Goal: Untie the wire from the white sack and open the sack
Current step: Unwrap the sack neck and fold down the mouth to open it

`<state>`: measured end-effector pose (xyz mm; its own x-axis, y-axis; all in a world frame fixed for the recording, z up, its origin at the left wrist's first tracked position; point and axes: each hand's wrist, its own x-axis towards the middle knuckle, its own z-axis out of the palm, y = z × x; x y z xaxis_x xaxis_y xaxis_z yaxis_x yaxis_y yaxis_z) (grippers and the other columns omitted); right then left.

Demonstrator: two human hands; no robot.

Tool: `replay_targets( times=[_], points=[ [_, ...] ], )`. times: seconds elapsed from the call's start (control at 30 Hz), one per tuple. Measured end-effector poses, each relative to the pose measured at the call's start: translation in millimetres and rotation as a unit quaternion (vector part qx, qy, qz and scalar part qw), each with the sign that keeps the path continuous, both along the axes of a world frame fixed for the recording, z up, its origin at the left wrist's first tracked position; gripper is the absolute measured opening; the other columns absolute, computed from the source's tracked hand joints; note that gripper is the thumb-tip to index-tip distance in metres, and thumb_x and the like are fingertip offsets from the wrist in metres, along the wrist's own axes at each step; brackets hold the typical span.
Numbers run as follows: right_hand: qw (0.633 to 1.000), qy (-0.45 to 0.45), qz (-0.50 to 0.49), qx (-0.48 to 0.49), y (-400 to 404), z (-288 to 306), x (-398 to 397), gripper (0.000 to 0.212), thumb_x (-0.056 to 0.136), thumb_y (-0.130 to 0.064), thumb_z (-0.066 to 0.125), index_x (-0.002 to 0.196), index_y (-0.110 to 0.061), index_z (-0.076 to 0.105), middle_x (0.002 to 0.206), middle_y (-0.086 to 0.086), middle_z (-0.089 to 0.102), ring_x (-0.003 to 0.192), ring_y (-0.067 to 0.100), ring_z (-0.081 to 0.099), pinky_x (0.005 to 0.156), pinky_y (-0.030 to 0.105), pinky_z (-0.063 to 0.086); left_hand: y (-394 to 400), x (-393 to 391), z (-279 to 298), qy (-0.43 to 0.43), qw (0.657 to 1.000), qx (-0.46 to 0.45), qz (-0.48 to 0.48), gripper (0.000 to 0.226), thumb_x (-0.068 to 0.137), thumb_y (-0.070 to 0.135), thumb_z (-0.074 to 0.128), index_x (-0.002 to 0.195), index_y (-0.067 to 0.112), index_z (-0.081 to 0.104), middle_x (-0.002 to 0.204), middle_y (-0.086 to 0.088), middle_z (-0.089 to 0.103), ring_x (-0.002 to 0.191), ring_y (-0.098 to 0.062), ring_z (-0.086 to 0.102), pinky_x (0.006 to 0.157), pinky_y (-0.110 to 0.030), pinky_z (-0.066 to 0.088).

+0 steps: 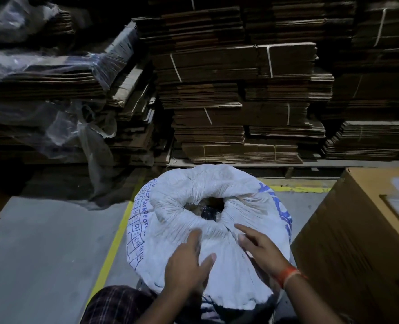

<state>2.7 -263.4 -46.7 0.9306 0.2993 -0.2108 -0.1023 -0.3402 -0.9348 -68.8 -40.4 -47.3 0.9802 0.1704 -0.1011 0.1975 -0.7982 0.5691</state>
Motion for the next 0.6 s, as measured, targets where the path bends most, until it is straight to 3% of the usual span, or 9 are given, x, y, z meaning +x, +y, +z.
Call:
replay_targets(
  times=[0.13,0.23,0.3,0.33,0.4,0.43,0.5,0.6],
  points=[
    [1.000,0.005,0.004,-0.031,-2.9,-6.1,8.5,0.050,0.101,-0.026,0.062,0.150,-0.027,0.050,0.146,-0.006,0.056,0.131,0.006,0.053,0.082,-0.004,0.043,-12.2,6.1,-7.7,-0.001,0.999,0.032,0.007,0.082,0.090,0.060,0.058,0.155,0.048,0.009,0.098,0.000,0.064,0.091,-0.021,0.067,0.076,-0.037,0.055],
    [0.999,0.033,0.012,-0.027,0.2,-9.9,13.2,0.067,0.095,-0.020,0.072,0.155,-0.023,0.041,0.140,-0.003,0.056,0.130,0.019,0.056,0.075,0.001,0.047,-13.7,8.7,-5.7,-0.004,0.998,0.060,-0.006,0.085,0.094,0.046,0.061,0.158,0.050,0.004,0.097,0.002,0.064,0.088,-0.019,0.067,0.079,-0.039,0.058],
    [0.997,0.038,0.015,-0.066,3.3,-12.0,18.3,0.071,0.089,-0.021,0.079,0.152,-0.024,0.046,0.131,-0.005,0.062,0.116,0.023,0.067,0.072,0.012,0.051,-12.3,8.8,0.1,-0.006,0.997,0.079,-0.011,0.077,0.098,0.037,0.057,0.159,0.050,0.010,0.101,0.001,0.065,0.093,-0.021,0.067,0.081,-0.038,0.056],
    [0.996,0.036,0.022,-0.084,4.7,-15.6,20.9,0.062,0.088,-0.022,0.080,0.144,-0.024,0.056,0.120,-0.008,0.064,0.098,0.017,0.070,0.069,0.017,0.050,-10.8,8.3,2.4,-0.005,0.997,0.082,-0.011,0.072,0.099,0.034,0.054,0.157,0.051,0.016,0.104,0.000,0.064,0.095,-0.022,0.067,0.083,-0.038,0.055],
    [0.990,0.023,0.039,-0.132,8.5,-21.8,24.0,0.019,0.086,-0.022,0.080,0.105,-0.022,0.076,0.081,-0.009,0.063,0.063,0.011,0.055,0.060,0.025,0.045,-7.4,4.6,4.4,-0.010,0.996,0.083,-0.011,0.057,0.096,0.029,0.052,0.146,0.052,0.034,0.108,0.000,0.063,0.098,-0.023,0.067,0.086,-0.039,0.055],
    [0.986,0.012,0.042,-0.159,10.1,-21.8,24.8,0.008,0.084,-0.023,0.080,0.084,-0.017,0.074,0.066,-0.009,0.054,0.056,0.012,0.049,0.059,0.026,0.042,-6.2,1.9,4.4,-0.014,0.997,0.080,-0.010,0.051,0.095,0.027,0.052,0.139,0.050,0.042,0.110,0.001,0.062,0.100,-0.023,0.068,0.088,-0.040,0.055],
    [0.977,-0.029,0.043,-0.205,11.3,-21.6,28.4,0.039,0.081,-0.026,0.080,0.059,-0.016,0.050,0.057,-0.006,0.035,0.053,0.013,0.038,0.058,0.029,0.034,-3.9,-3.0,4.2,-0.026,0.997,0.073,-0.007,0.041,0.093,0.026,0.053,0.129,0.045,0.051,0.111,0.002,0.059,0.099,-0.023,0.068,0.086,-0.037,0.055],
    [0.967,-0.097,0.049,-0.230,6.6,-13.9,25.3,0.057,0.081,-0.029,0.079,0.056,-0.019,0.028,0.058,-0.004,0.022,0.057,0.012,0.026,0.058,0.032,0.023,0.7,-7.5,4.6,-0.040,0.996,0.076,-0.008,0.034,0.092,0.027,0.055,0.123,0.039,0.061,0.109,0.003,0.059,0.097,-0.022,0.067,0.078,-0.029,0.050]
  ],
)
